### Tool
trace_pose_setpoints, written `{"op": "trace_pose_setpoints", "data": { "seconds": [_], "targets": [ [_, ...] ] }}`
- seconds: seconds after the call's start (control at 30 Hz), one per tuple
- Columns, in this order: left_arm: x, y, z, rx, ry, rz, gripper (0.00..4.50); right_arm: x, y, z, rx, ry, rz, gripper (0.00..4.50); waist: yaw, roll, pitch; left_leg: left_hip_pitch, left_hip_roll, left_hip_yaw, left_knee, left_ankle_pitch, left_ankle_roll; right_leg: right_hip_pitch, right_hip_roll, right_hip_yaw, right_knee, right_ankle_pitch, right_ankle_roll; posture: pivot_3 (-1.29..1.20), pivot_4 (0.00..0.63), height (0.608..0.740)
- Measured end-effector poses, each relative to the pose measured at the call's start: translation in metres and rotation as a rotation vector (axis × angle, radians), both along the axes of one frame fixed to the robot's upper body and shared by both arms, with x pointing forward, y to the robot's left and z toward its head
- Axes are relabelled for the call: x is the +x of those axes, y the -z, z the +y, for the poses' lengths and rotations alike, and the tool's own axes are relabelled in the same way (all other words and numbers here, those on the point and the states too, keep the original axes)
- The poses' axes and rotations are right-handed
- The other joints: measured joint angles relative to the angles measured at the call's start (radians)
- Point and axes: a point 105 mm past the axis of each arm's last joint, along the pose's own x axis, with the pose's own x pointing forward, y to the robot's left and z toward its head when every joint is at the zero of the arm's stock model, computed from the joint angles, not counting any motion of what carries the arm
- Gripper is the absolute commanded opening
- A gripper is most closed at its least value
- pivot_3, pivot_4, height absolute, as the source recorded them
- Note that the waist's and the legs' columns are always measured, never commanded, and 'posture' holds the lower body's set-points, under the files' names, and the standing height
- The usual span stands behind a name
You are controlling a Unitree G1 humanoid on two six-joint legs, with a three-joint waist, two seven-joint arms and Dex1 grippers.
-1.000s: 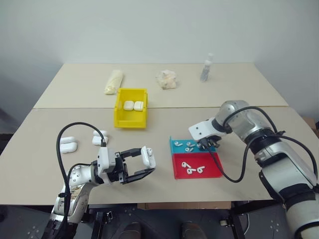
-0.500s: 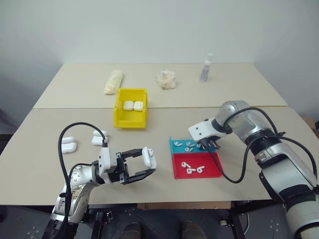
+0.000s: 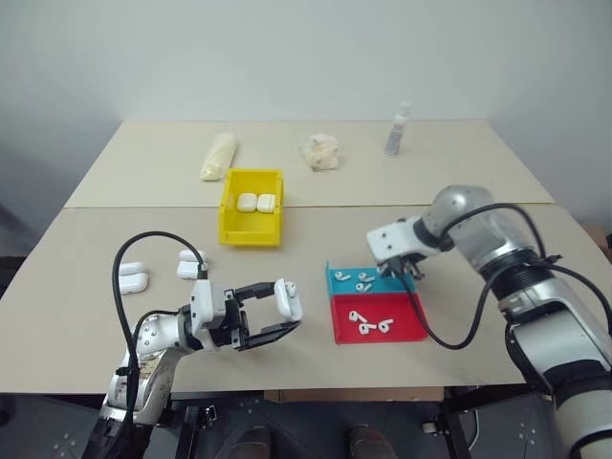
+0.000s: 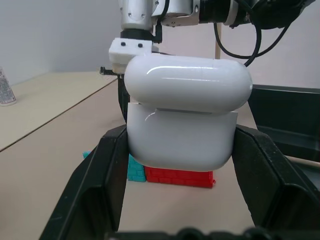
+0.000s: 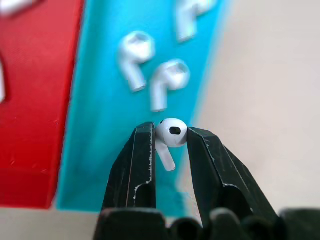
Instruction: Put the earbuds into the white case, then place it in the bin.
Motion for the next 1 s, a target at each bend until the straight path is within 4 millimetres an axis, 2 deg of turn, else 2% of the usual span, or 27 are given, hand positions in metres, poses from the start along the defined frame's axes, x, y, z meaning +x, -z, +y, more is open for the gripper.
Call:
{"op": "trace_pose_setpoints", "data": {
  "seconds": [0.1, 0.2, 0.3, 0.43, 0.5, 0.67, 0.77, 1.0],
  "targets": [
    [0.005, -0.011, -0.003, -0.049, -0.003, -0.009, 2.79, -0.011, -0.040, 0.000, 0.167, 0.027, -0.084, 1.13, 0.003, 0.000, 0.000, 0.000, 0.000, -0.001, 0.000, 0.000, 0.000, 0.001, 0.000, 0.000, 0.000, 0.000, 0.000, 0.00, 0.150, 0.740],
    [0.007, -0.026, -0.006, -0.091, 0.011, -0.024, 2.79, -0.032, -0.068, -0.001, 0.340, 0.051, -0.122, 1.13, 0.006, 0.000, 0.000, -0.001, -0.001, -0.002, 0.000, 0.000, 0.001, 0.001, -0.001, -0.001, 0.001, 0.000, 0.000, 0.00, 0.150, 0.740],
    [0.010, -0.040, -0.012, -0.131, 0.033, -0.048, 2.79, -0.060, -0.100, 0.003, 0.622, 0.079, -0.096, 1.13, 0.007, 0.000, 0.000, -0.001, -0.001, -0.002, 0.000, 0.000, 0.001, 0.001, -0.001, -0.001, 0.002, 0.000, 0.000, 0.00, 0.150, 0.740],
    [0.012, -0.054, -0.021, -0.183, 0.071, -0.048, 2.79, -0.103, -0.140, 0.012, 0.948, 0.020, -0.063, 1.13, 0.002, 0.000, 0.000, 0.000, 0.000, -0.002, 0.000, 0.000, 0.001, 0.002, 0.000, -0.001, 0.007, 0.000, 0.000, 0.00, 0.150, 0.740],
    [0.011, -0.063, -0.026, -0.225, 0.103, -0.043, 2.79, -0.121, -0.143, 0.016, 1.081, -0.015, -0.011, 1.13, 0.003, 0.000, 0.000, 0.001, 0.000, -0.003, 0.000, 0.000, 0.001, 0.003, 0.000, -0.002, 0.007, 0.000, 0.000, 0.00, 0.150, 0.740],
    [0.008, -0.081, -0.037, -0.268, 0.178, -0.065, 2.79, -0.150, -0.135, 0.025, 1.309, -0.081, 0.113, 1.13, 0.003, 0.000, 0.000, 0.001, -0.001, -0.003, 0.001, -0.001, 0.001, 0.004, -0.001, -0.001, 0.007, 0.000, 0.000, 0.00, 0.150, 0.740],
    [0.007, -0.083, -0.043, -0.287, 0.207, -0.061, 2.79, -0.158, -0.128, 0.031, 1.402, -0.094, 0.179, 1.13, 0.001, 0.000, 0.000, 0.001, -0.001, -0.003, 0.001, -0.001, 0.001, 0.004, 0.000, -0.001, 0.007, 0.000, 0.000, 0.00, 0.150, 0.740],
    [0.005, -0.084, -0.049, -0.297, 0.231, -0.056, 2.79, -0.163, -0.117, 0.053, 1.425, -0.102, 0.253, 1.13, -0.001, 0.000, 0.000, 0.002, -0.001, -0.003, 0.001, 0.000, 0.001, 0.004, 0.000, -0.001, 0.007, 0.000, 0.000, 0.00, 0.150, 0.740]
  ]
}}
